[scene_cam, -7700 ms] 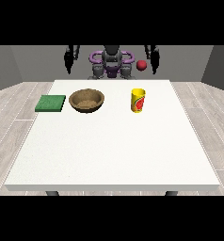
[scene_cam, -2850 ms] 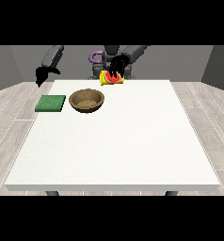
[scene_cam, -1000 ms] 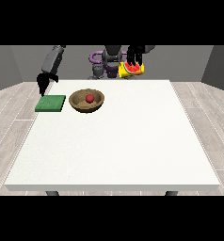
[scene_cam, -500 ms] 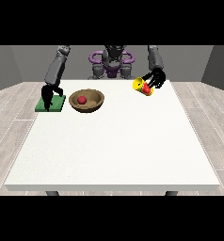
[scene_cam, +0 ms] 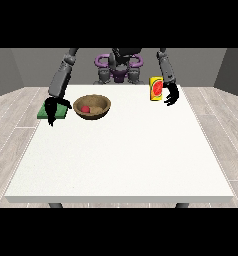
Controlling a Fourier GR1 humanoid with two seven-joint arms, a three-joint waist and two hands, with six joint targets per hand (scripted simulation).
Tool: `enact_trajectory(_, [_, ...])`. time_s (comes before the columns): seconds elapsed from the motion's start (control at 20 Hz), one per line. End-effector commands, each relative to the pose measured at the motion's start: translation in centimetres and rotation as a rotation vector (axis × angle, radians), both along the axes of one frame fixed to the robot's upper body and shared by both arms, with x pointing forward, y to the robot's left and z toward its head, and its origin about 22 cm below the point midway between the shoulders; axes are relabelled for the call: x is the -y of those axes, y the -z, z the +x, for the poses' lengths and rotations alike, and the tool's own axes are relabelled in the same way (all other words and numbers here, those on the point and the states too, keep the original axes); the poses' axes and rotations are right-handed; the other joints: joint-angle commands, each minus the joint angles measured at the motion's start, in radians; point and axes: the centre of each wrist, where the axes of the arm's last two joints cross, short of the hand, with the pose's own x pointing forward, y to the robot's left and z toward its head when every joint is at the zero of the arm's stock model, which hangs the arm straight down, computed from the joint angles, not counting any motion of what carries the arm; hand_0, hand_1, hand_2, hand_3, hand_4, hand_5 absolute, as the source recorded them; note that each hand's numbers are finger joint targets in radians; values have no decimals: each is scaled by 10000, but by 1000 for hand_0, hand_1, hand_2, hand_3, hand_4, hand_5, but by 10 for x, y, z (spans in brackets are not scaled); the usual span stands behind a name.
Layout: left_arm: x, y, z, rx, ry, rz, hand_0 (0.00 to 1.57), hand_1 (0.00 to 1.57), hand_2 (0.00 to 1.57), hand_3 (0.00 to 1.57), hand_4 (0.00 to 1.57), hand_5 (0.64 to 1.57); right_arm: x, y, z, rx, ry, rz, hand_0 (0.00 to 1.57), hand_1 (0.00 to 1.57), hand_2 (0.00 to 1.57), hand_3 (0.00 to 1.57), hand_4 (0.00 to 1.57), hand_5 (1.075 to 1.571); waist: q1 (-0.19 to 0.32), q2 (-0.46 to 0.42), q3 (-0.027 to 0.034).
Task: Pick the cup and pour the ball into the bowl, then pick the bowl and place it on the pad
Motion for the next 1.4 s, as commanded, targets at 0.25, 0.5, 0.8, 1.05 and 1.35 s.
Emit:
enact_trajectory(0.25, [-15, 0, 7, -1005, 602, -1240, 0, 0, 0, 0, 0, 654, -54, 3, 46, -822, -698, 544, 0, 0, 0, 0, 0, 1569, -520, -465, 175])
enact_trajectory(0.5, [-43, 29, -6, -1439, -66, -1143, 0, 0, 0, 0, 0, 687, -69, 14, 48, -1154, -1348, 1264, 0, 0, 0, 0, 0, 1571, -1029, -1102, 164])
enact_trajectory(0.8, [-69, 101, -45, -3845, -1461, -1905, 0, 0, 0, 0, 0, 679, -134, 43, 49, -3359, -2195, 813, 0, 0, 0, 0, 0, 1570, -2390, -3747, 155])
enact_trajectory(1.05, [-66, 56, -20, -2925, -683, -1794, 0, 0, 0, 0, 0, 694, -141, 71, 37, -3466, -1887, 1573, 0, 0, 0, 0, 0, 1570, -1829, -2964, 175])
enact_trajectory(1.35, [-40, 24, -15, -2460, 80, -1487, 0, 0, 0, 0, 0, 699, -142, 62, 52, -3023, -1400, 1950, 0, 0, 0, 0, 0, 1570, -1116, -2244, 180])
